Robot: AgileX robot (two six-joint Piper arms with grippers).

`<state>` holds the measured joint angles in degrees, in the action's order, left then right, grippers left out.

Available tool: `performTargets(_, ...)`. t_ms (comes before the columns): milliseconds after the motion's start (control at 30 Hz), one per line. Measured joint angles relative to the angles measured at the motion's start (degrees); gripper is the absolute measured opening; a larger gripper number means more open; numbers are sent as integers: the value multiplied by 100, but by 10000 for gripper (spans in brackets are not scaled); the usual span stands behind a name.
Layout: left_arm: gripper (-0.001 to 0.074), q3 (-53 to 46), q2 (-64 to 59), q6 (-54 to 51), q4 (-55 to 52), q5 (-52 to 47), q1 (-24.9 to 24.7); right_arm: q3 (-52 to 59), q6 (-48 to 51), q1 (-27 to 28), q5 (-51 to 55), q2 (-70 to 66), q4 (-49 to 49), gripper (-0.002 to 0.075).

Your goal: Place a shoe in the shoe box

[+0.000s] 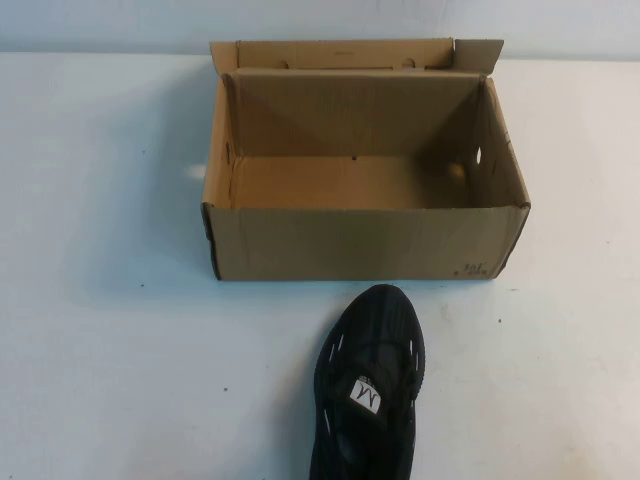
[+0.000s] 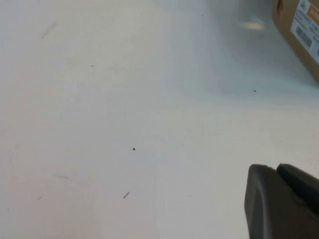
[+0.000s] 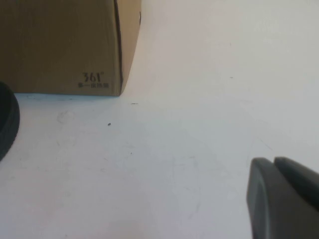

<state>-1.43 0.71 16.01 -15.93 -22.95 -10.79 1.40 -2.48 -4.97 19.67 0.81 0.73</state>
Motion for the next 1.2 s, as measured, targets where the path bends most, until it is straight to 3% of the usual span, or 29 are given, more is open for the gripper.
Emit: performTargets(1200, -1, 0, 0, 0, 0, 70, 0, 0, 0, 0, -11, 0, 0, -16)
